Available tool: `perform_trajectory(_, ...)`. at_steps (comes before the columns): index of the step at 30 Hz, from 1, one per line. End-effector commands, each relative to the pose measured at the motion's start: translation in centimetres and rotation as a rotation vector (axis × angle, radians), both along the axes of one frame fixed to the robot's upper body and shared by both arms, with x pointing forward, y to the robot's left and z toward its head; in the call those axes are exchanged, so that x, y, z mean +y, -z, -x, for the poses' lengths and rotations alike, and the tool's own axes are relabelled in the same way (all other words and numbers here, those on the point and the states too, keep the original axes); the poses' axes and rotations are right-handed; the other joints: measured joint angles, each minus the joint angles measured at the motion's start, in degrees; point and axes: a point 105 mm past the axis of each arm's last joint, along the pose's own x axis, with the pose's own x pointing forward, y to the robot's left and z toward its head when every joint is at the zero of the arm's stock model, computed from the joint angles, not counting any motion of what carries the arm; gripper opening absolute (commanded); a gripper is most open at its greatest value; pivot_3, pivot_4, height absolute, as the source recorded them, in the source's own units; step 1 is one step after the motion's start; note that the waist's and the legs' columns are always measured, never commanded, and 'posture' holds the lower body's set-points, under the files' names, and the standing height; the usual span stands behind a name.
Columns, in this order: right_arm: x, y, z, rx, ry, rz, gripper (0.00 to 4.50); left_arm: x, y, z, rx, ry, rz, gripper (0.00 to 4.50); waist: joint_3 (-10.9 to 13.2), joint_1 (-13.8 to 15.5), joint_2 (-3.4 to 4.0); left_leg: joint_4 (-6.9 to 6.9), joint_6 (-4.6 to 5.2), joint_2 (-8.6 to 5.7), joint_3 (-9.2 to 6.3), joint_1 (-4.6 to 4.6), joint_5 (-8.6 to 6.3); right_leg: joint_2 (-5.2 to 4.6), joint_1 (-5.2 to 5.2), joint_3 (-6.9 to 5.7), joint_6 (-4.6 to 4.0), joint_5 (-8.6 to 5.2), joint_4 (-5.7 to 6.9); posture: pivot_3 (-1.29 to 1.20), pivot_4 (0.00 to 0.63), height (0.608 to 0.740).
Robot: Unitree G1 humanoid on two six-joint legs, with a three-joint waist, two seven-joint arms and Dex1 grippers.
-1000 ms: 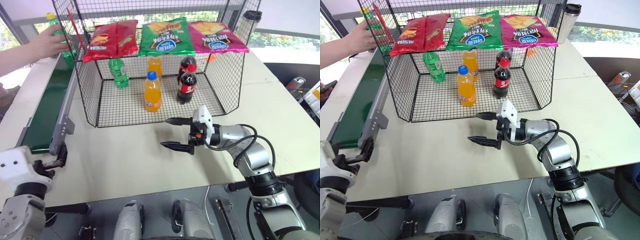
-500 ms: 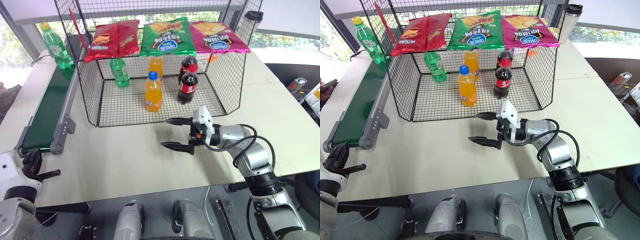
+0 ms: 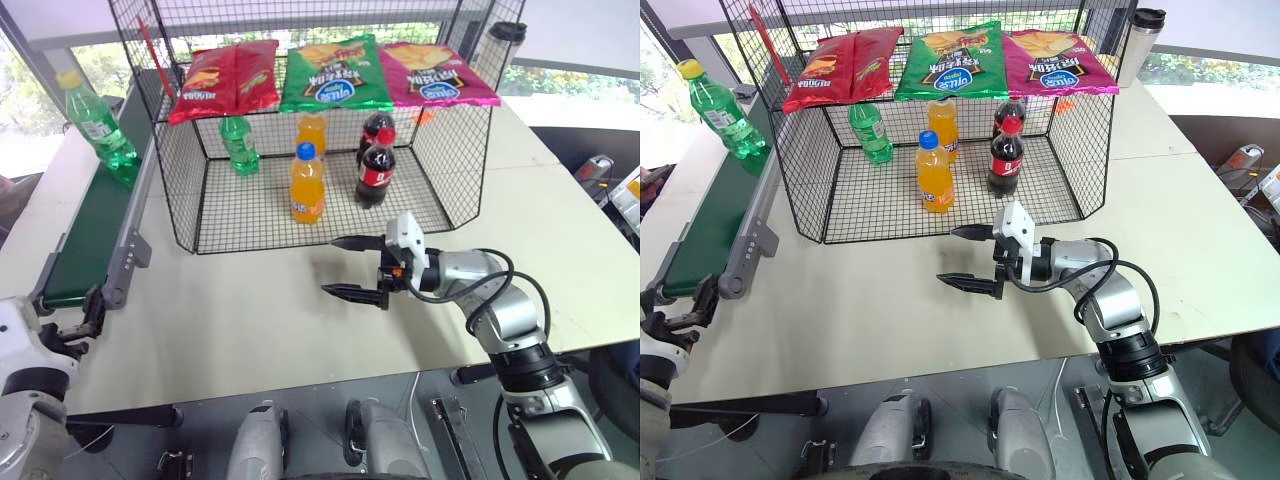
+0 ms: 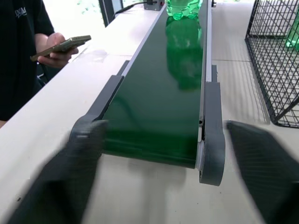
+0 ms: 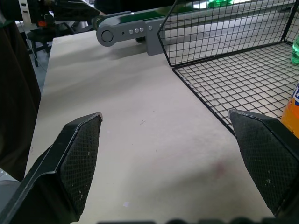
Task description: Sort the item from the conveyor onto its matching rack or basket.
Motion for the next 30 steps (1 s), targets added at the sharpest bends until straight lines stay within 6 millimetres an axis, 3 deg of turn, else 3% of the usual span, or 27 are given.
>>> perform_trajectory(1, -0.2, -0.7, 0.0, -0.039, -0.001, -0.007, 4.50, 0.4, -1.0, 0.1, -0.029, -0.017, -0.045, 4.47, 0.00, 0.00, 0.00, 0.00, 0.00, 0.00, 0.00, 0.00, 0.00, 0.00, 0.00, 0.00, 0.00, 0.00, 0.00, 0.00, 0.150, 0.740)
perform_trajectory(19, -0.2, -0.6, 0.5, -0.033, -0.006, -0.007, 4.50, 1.5, 0.3, -2.2, 0.041, 0.012, -0.064, 4.47, 0.00, 0.03, 0.01, 0.00, 0.00, 0.01, 0.01, 0.00, 0.00, 0.00, -0.01, 0.00, 0.00, 0.00, 0.01, 0.00, 0.150, 0.740)
perform_trajectory(30, -0.4, -0.4, 0.5, -0.027, -0.001, -0.002, 4.50, 1.9, -0.3, -3.1, 0.012, -0.002, -0.086, 4.47, 0.00, 0.05, 0.01, 0.00, 0.00, 0.01, 0.02, 0.00, 0.00, 0.00, 0.00, 0.00, 0.00, 0.01, 0.02, 0.00, 0.150, 0.740)
